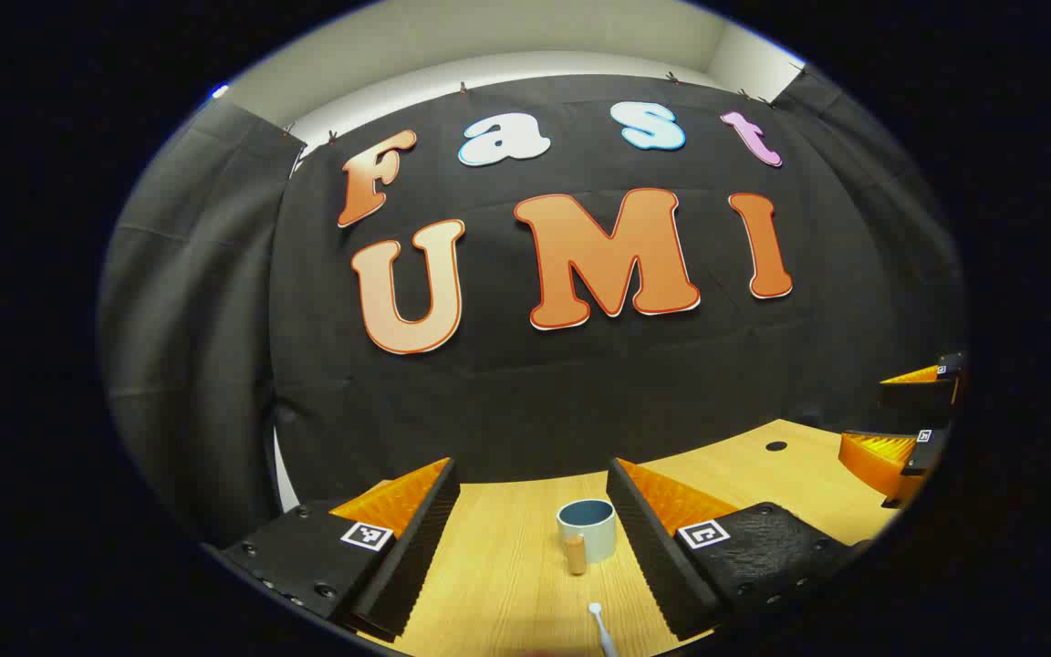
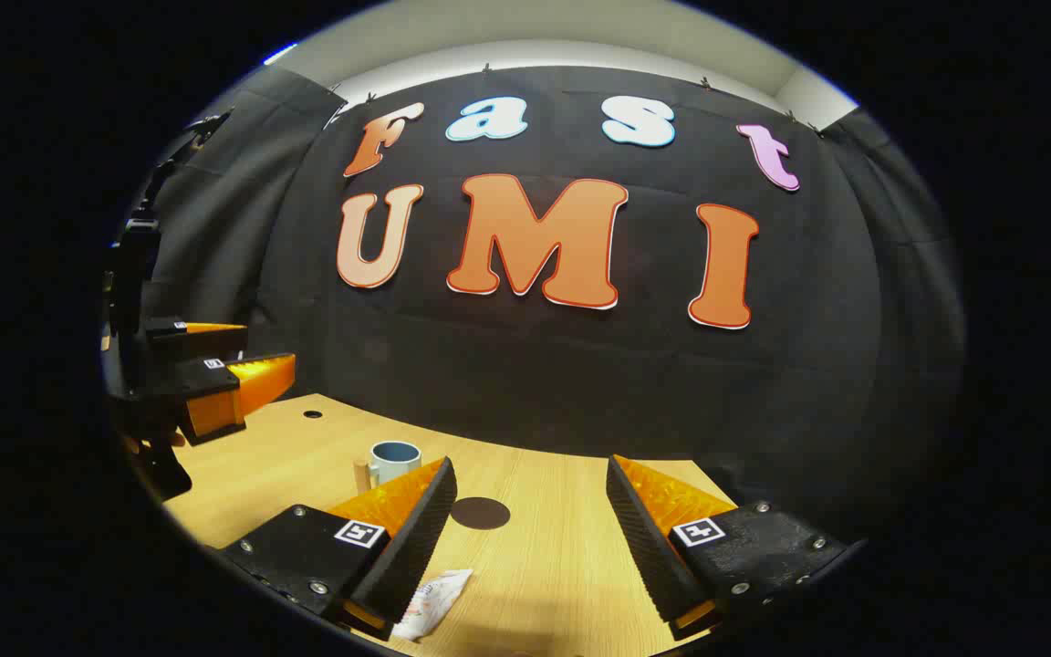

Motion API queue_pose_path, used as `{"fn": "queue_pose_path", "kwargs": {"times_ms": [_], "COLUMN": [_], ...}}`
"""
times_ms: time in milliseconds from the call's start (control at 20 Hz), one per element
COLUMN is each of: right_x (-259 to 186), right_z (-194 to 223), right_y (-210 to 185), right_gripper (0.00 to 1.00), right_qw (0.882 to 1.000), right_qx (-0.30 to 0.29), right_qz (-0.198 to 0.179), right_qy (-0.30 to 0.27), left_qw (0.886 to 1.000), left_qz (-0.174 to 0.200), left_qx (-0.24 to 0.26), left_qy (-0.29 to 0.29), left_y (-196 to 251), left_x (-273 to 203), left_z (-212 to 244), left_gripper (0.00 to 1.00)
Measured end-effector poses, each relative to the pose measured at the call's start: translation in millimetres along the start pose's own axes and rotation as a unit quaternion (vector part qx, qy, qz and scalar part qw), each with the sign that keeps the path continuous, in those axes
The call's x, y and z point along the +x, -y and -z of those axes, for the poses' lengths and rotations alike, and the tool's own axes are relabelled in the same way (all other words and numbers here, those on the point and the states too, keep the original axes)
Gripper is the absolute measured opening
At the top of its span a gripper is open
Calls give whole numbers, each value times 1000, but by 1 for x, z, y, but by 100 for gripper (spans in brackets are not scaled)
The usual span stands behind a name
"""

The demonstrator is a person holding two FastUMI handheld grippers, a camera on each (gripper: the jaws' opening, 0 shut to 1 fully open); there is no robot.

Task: Put the toothbrush and toothpaste on the desktop into the cup, then pick up the cup and place it on the coaster on the desktop.

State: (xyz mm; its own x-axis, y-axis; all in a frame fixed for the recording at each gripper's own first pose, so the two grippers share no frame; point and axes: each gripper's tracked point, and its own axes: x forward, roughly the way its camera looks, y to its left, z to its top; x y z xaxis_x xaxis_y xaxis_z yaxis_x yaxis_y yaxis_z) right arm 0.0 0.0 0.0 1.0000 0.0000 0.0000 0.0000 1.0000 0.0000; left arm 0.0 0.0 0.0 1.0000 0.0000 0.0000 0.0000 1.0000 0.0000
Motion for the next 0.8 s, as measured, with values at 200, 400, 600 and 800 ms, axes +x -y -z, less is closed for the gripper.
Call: {"fn": "queue_pose_path", "kwargs": {"times_ms": [200,400,600,800], "right_x": [3,5,6,5], "right_z": [-2,1,-7,-17], "right_y": [-5,-1,6,6], "right_gripper": [99,99,99,99], "right_qw": [1000,1000,1000,999], "right_qx": [10,16,23,34], "right_qz": [-14,-16,-12,-16], "right_qy": [2,-3,2,10], "left_qw": [1000,999,1000,999], "left_qz": [2,-3,-8,-2], "left_qx": [-23,-31,-28,-34], "left_qy": [0,-5,4,21], "left_y": [2,0,-1,6], "left_x": [1,4,5,3], "left_z": [5,12,3,-13], "left_gripper": [99,98,100,100]}}
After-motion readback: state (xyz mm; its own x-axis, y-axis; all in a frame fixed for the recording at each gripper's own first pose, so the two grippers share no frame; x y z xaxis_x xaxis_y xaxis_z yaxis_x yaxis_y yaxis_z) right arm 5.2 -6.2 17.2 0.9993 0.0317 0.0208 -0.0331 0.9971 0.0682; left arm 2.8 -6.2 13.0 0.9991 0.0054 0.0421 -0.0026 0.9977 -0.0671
